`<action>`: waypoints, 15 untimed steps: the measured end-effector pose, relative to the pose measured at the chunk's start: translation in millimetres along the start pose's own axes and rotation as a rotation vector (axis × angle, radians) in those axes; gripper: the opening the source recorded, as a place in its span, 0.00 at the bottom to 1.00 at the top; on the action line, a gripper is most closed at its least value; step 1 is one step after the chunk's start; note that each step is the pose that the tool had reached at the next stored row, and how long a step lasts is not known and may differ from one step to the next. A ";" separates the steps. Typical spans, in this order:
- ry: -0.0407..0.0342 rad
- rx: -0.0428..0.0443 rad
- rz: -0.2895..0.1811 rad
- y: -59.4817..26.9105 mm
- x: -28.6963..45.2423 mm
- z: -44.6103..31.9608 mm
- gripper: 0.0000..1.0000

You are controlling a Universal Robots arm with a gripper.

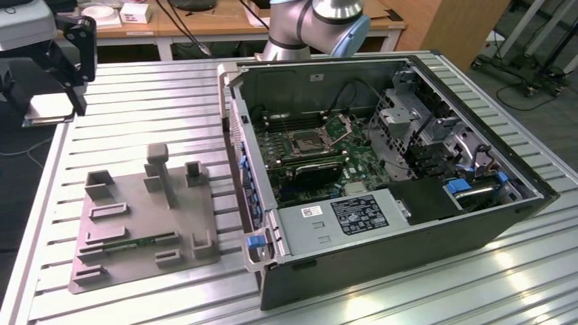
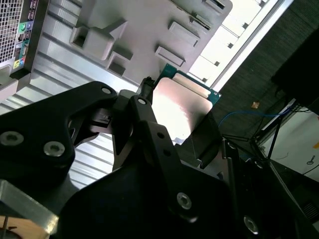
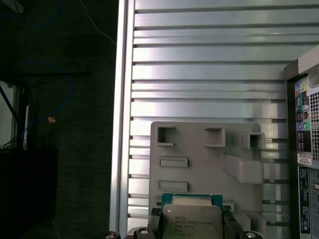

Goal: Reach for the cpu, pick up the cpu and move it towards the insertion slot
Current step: 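Pick up the cpu and move it towards the insertion slot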

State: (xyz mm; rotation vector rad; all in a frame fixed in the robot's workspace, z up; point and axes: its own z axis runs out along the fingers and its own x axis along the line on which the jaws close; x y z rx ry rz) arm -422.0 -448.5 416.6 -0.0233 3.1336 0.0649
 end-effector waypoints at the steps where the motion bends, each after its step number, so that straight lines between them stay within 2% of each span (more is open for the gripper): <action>1: 0.0000 0.0000 0.000 0.0 -1.5 0.0 0.55; 15: 0.0000 0.0000 0.000 -0.3 -18.1 0.1 0.55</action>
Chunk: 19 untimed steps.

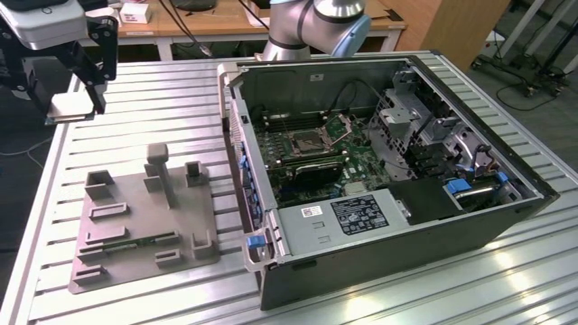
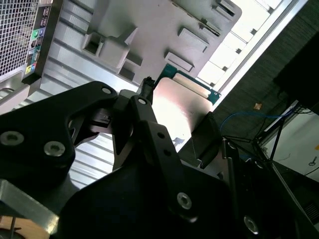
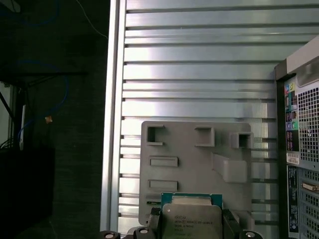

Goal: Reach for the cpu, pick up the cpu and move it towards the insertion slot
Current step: 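Pick up the cpu and move it towards the insertion slot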

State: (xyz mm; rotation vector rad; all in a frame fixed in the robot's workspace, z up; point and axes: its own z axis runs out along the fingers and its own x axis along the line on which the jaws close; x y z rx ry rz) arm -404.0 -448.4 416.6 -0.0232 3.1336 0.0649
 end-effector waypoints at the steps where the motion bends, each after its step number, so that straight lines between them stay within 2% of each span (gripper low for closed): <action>1: 0.0000 0.0000 0.000 0.0 -1.0 0.0 0.55; 19: 0.0001 0.0000 0.000 -0.4 -25.1 0.2 0.55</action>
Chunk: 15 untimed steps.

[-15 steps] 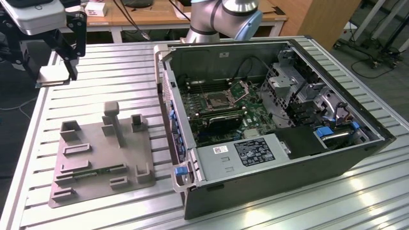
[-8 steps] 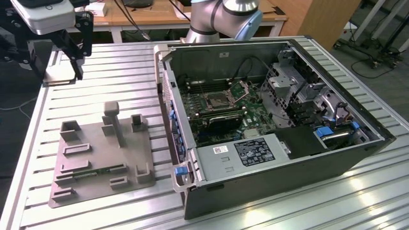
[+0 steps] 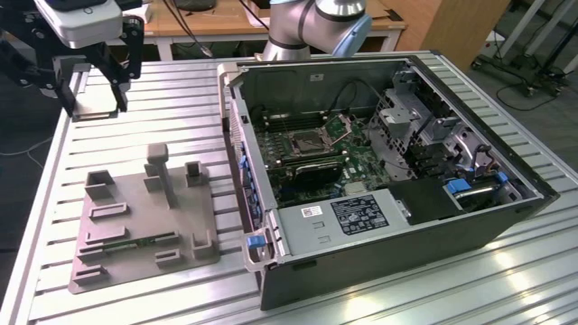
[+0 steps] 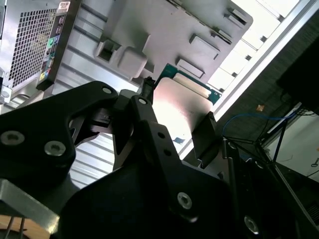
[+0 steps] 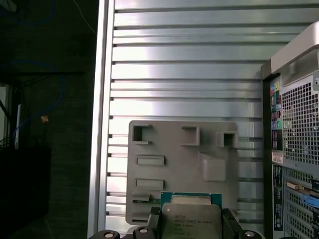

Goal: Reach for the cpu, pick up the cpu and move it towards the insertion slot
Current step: 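Pick up the cpu and move it towards the insertion slot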

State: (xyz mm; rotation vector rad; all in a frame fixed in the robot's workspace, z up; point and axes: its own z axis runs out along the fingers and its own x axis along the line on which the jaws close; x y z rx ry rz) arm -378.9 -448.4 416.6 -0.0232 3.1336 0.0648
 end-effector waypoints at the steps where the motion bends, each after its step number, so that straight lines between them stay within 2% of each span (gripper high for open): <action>1: 0.0000 0.0000 0.000 0.0 -1.3 0.0 0.55; 15: 0.0000 0.0000 0.000 -0.3 -18.9 0.5 0.55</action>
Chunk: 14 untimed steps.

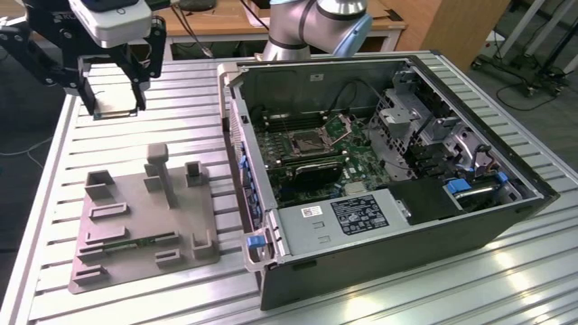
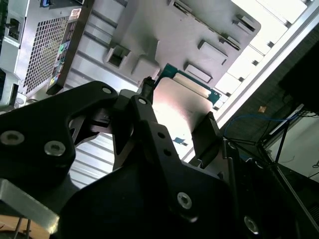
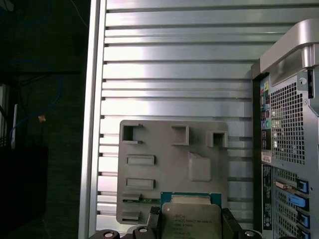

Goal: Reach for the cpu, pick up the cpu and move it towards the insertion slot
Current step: 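Pick up the cpu and move it towards the insertion slot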

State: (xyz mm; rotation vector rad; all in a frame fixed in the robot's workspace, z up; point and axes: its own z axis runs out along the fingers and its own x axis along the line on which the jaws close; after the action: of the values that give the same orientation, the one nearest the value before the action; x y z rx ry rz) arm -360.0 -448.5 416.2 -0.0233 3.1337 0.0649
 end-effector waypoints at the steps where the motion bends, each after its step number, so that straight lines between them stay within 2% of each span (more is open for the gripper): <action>1: 0.0000 0.0000 0.000 0.0 -1.4 0.0 0.55; 14: 0.0000 0.0000 0.000 -0.3 -18.1 0.4 0.55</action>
State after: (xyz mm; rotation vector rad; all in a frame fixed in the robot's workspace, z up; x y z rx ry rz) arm -341.9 -448.4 415.9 -0.0232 3.1337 0.0648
